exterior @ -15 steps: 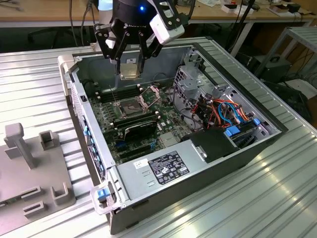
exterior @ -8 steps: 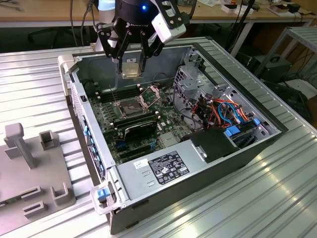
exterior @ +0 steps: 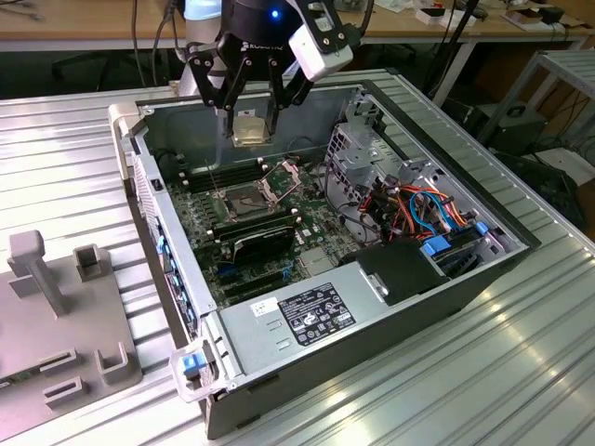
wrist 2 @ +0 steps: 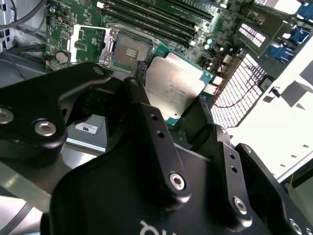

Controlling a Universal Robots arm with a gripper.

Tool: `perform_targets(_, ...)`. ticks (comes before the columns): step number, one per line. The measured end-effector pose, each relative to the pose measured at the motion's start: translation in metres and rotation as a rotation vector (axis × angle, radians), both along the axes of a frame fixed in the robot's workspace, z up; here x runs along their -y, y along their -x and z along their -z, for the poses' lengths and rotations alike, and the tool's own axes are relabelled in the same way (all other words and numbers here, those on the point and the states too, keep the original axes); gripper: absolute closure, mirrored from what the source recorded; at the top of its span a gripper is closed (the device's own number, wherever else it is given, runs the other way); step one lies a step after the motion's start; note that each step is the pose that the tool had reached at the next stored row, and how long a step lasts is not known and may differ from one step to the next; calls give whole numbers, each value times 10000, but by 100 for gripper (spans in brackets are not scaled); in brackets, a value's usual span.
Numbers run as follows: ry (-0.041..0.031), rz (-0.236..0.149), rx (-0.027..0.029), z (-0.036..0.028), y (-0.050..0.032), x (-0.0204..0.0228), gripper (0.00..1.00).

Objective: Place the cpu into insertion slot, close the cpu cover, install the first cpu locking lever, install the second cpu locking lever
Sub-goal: 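Place the cpu into insertion slot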

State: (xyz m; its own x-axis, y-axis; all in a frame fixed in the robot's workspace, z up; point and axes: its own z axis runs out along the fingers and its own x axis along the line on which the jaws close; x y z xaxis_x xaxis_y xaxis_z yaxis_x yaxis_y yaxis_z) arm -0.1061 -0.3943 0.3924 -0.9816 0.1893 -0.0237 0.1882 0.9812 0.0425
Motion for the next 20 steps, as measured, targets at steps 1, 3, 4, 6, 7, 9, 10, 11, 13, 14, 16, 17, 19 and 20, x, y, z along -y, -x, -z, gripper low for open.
perform_targets(1,0,155,0,0,-4,-2,45)
perform_targets(3,-1,463,0,2,-13,-6,45)
perform_targets(4,0,582,0,2,-16,-7,45)
perform_targets(6,-1,836,0,4,-20,-9,45)
perform_targets(7,-1,991,1,5,-22,-10,45)
perform_targets(9,0,1283,0,6,-32,-14,45)
perform_targets(10,1,1437,0,5,-36,-16,45)
perform_targets(11,-1,1666,1,8,-38,-17,45)
perform_targets(13,1,2103,0,10,-42,-18,45)
perform_targets(14,1,2208,0,10,-43,-19,45)
perform_targets(16,1,2555,0,11,-48,-20,45)
perform_targets(17,1,2746,-1,11,-51,-20,45)
perform_targets(19,1,3066,-1,12,-55,-20,45)
perform_targets(20,0,3169,0,13,-57,-20,45)
